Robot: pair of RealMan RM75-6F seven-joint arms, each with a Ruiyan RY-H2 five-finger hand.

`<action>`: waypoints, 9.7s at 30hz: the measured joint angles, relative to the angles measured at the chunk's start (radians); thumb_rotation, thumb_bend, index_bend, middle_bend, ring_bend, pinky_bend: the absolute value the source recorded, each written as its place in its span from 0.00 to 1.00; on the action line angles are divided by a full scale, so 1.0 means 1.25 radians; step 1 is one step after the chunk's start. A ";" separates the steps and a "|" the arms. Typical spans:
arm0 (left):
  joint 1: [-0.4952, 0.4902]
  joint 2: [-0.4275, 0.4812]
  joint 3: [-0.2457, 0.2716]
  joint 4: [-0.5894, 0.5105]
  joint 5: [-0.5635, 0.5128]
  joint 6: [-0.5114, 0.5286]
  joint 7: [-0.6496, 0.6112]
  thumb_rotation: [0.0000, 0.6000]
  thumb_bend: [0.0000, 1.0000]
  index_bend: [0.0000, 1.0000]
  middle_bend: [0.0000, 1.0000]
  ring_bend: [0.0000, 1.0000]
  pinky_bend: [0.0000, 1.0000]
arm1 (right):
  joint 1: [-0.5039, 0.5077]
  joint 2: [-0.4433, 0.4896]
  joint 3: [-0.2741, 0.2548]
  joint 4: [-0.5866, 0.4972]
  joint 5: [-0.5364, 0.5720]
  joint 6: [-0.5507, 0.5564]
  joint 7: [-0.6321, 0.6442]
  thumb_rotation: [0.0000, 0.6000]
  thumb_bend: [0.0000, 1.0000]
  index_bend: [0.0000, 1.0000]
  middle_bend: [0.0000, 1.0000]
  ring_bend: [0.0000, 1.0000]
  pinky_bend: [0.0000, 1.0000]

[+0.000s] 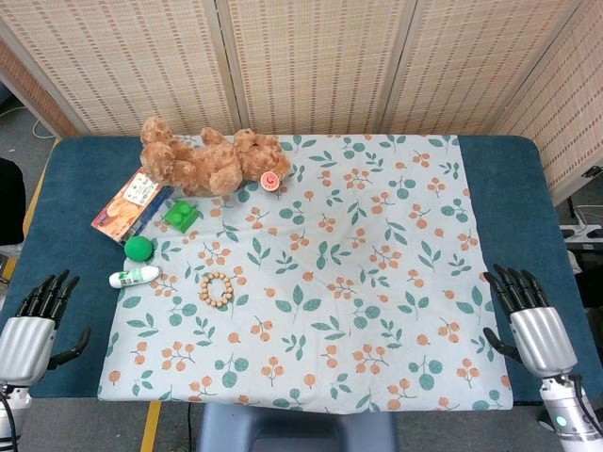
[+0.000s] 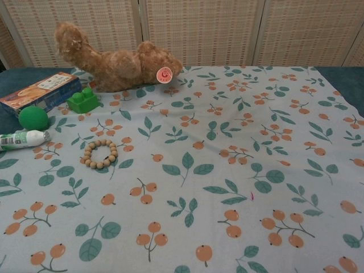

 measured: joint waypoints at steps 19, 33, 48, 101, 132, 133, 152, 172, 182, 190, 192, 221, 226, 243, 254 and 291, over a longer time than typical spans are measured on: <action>-0.092 -0.133 0.028 0.019 0.079 -0.148 0.109 0.99 0.46 0.27 0.31 0.14 0.13 | -0.007 0.012 -0.005 -0.016 0.007 0.004 -0.003 1.00 0.20 0.00 0.00 0.00 0.00; -0.230 -0.353 -0.057 0.080 -0.074 -0.348 0.357 0.92 0.46 0.35 0.32 0.14 0.13 | -0.005 0.044 -0.011 -0.037 0.031 -0.031 0.030 1.00 0.20 0.00 0.00 0.00 0.00; -0.283 -0.455 -0.077 0.220 -0.150 -0.356 0.460 0.90 0.46 0.36 0.32 0.14 0.13 | -0.005 0.061 -0.017 -0.048 0.029 -0.039 0.055 1.00 0.20 0.00 0.00 0.00 0.00; -0.415 -0.458 -0.270 0.292 -0.329 -0.320 0.535 1.00 0.82 0.81 0.76 0.44 0.17 | 0.003 0.086 -0.042 -0.062 -0.001 -0.059 0.105 1.00 0.20 0.00 0.00 0.00 0.00; -0.402 -0.023 -0.676 -0.030 -1.783 -0.934 0.193 1.00 0.88 0.67 0.72 0.48 0.16 | 0.008 0.096 -0.062 -0.068 -0.029 -0.070 0.123 1.00 0.20 0.00 0.00 0.00 0.00; -0.393 -0.013 -0.675 -0.025 -1.776 -0.969 0.159 1.00 0.88 0.67 0.72 0.48 0.16 | 0.008 0.095 -0.062 -0.068 -0.028 -0.071 0.122 1.00 0.20 0.00 0.00 0.00 0.00; -0.318 -0.095 -0.655 -0.004 -1.120 -0.898 -0.060 1.00 0.89 0.64 0.71 0.44 0.15 | 0.014 0.096 -0.067 -0.074 -0.021 -0.088 0.114 1.00 0.20 0.00 0.00 0.00 0.00; -0.234 -0.200 -0.706 0.077 -0.892 -1.026 -0.459 1.00 0.87 0.51 0.57 0.43 0.17 | 0.018 0.098 -0.068 -0.076 -0.016 -0.098 0.115 1.00 0.20 0.00 0.00 0.00 0.00; -0.232 -0.167 -0.692 0.103 -0.868 -1.123 -0.538 1.00 0.64 0.37 0.47 0.30 0.08 | 0.020 0.095 -0.069 -0.077 -0.011 -0.106 0.108 1.00 0.20 0.00 0.00 0.00 0.00; -0.185 -0.200 -0.760 0.123 -0.742 -1.263 -0.484 0.43 0.52 0.31 0.37 0.20 0.04 | 0.022 0.094 -0.070 -0.078 -0.010 -0.110 0.105 1.00 0.20 0.00 0.00 0.00 0.00; -0.179 -0.213 -0.767 0.130 -0.725 -1.271 -0.467 0.34 0.52 0.36 0.41 0.21 0.04 | 0.022 0.093 -0.070 -0.078 -0.010 -0.111 0.104 1.00 0.20 0.00 0.00 0.00 0.00; -0.218 -0.207 -0.685 0.124 -0.720 -1.172 -0.556 0.70 0.63 0.49 0.60 0.28 0.05 | 0.023 0.092 -0.071 -0.077 -0.010 -0.111 0.104 1.00 0.20 0.00 0.00 0.00 0.00; -0.224 -0.206 -0.678 0.125 -0.712 -1.165 -0.567 0.71 0.63 0.49 0.60 0.28 0.05 | 0.023 0.093 -0.071 -0.077 -0.010 -0.110 0.104 1.00 0.20 0.00 0.00 0.00 0.00; -0.234 -0.186 -0.653 0.114 -0.692 -1.173 -0.588 1.00 0.87 0.48 0.60 0.27 0.05 | 0.022 0.093 -0.071 -0.076 -0.009 -0.106 0.107 1.00 0.20 0.00 0.00 0.00 0.00; -0.217 -0.200 -0.692 0.102 -0.652 -1.207 -0.573 1.00 0.84 0.40 0.53 0.25 0.04 | 0.022 0.094 -0.070 -0.077 -0.008 -0.108 0.107 1.00 0.20 0.00 0.00 0.00 0.00; -0.194 -0.223 -0.718 0.117 -0.678 -1.239 -0.538 0.44 0.52 0.58 0.58 0.26 0.04 | 0.023 0.095 -0.072 -0.078 -0.010 -0.109 0.107 1.00 0.20 0.00 0.00 0.00 0.00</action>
